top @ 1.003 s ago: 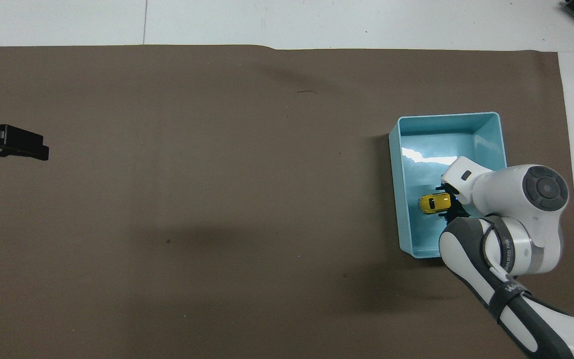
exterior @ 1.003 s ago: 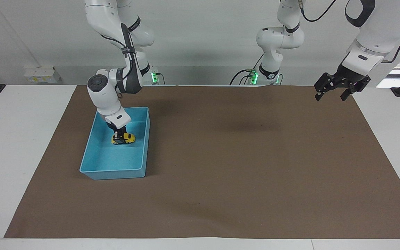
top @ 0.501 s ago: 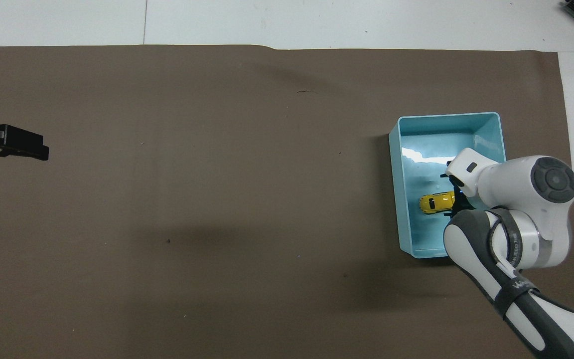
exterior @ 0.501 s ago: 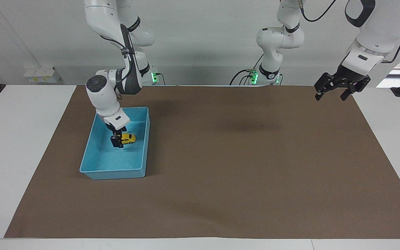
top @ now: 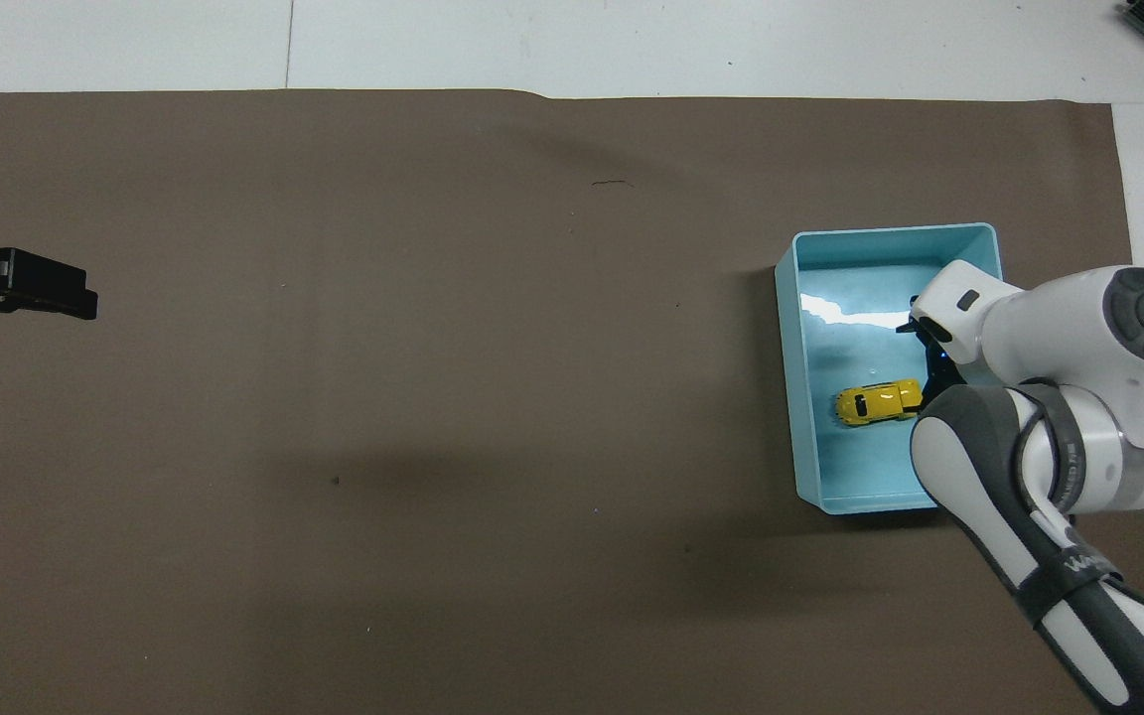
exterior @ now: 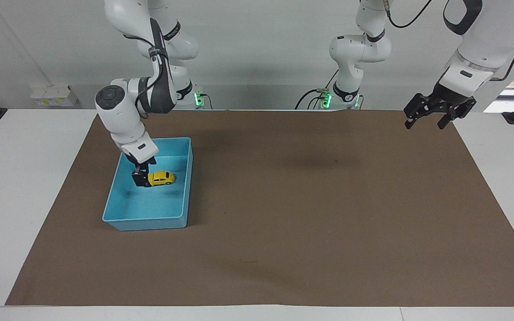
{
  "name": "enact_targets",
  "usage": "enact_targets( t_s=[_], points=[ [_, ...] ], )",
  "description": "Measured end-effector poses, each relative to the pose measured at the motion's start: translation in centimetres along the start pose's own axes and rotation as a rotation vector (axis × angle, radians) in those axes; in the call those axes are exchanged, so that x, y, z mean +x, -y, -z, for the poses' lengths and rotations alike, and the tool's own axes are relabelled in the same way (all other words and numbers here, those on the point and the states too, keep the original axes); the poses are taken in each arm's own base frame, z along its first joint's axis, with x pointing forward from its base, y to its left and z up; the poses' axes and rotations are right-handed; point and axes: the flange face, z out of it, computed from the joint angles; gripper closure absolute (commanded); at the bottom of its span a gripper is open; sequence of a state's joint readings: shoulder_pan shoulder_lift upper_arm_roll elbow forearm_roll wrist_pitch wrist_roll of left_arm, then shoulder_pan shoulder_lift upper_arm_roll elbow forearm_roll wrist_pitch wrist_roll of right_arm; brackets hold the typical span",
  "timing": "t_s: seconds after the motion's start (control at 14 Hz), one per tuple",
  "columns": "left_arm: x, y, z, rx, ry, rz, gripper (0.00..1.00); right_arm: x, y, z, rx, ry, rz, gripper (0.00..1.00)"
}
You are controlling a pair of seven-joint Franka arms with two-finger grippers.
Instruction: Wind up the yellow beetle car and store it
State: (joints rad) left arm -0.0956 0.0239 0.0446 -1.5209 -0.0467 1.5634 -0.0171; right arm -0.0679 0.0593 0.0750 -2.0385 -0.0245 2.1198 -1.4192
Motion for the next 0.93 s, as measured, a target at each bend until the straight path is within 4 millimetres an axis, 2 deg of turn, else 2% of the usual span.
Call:
enact_targets(
  t_s=[0.57, 0.93],
  points=[
    [0.0, 0.0, 0.0, 0.0, 0.0, 0.0, 0.0, -0.6, -0.3, 8.3, -0.002, 0.006, -0.376, 0.0],
    [0.0, 0.0, 0.0, 0.0, 0.0, 0.0, 0.0, -1.2, 0.4, 11.7, -0.006, 0.009, -0.744, 0.0]
  ],
)
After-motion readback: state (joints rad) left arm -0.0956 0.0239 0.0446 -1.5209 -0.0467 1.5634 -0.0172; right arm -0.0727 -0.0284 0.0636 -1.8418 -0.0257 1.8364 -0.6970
